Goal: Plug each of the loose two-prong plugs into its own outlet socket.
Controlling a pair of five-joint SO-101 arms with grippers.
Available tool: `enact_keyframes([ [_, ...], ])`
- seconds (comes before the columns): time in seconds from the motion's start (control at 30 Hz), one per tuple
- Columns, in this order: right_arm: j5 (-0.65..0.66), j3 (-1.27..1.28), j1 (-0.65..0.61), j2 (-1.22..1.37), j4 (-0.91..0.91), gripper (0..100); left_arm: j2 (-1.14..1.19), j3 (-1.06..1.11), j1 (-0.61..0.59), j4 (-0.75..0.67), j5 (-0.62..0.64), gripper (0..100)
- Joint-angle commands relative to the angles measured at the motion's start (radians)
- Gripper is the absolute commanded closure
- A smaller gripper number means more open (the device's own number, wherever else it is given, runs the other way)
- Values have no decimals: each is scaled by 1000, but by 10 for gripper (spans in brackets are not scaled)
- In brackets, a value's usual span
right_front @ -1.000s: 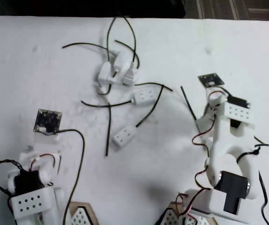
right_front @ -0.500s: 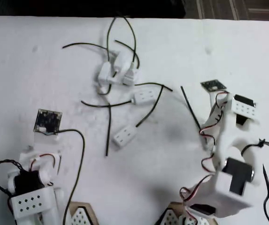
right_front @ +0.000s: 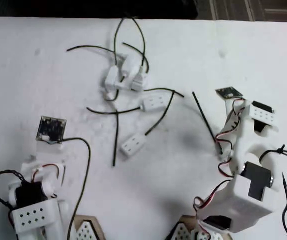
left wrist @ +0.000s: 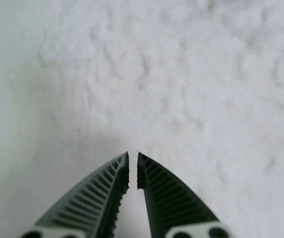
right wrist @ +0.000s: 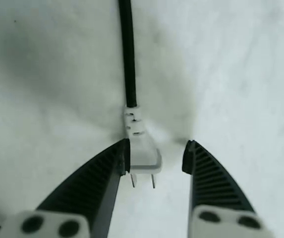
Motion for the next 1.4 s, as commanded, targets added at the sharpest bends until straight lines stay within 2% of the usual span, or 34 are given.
enact_keyframes([
  [0.0,11,0,-15,-22,12,856,-8,-3,-5,-20,-11,943],
  [0.2,9,37,-84,-7,16,921,-8,-3,-5,-20,-11,943],
  [0.33,9,46,-91,-7,28,926,-8,-3,-5,-20,-11,943],
  [0.43,9,31,-90,-16,61,988,-8,-3,-5,-20,-11,943],
  [0.47,9,26,-91,-28,76,980,-8,-3,-5,-20,-11,943],
  [0.77,11,17,-105,-335,231,981,-8,-2,-5,-20,-11,943],
  [0.93,9,23,-219,-542,366,978,-8,-2,-5,-20,-11,943],
  [1.1,0,58,-367,-697,389,981,-8,-2,-5,-20,-11,943],
  [1.17,-54,91,-430,-757,384,981,-8,-2,-5,-20,-11,943],
  [1.37,-382,235,-608,-951,236,981,-8,-6,-4,-21,-8,943],
])
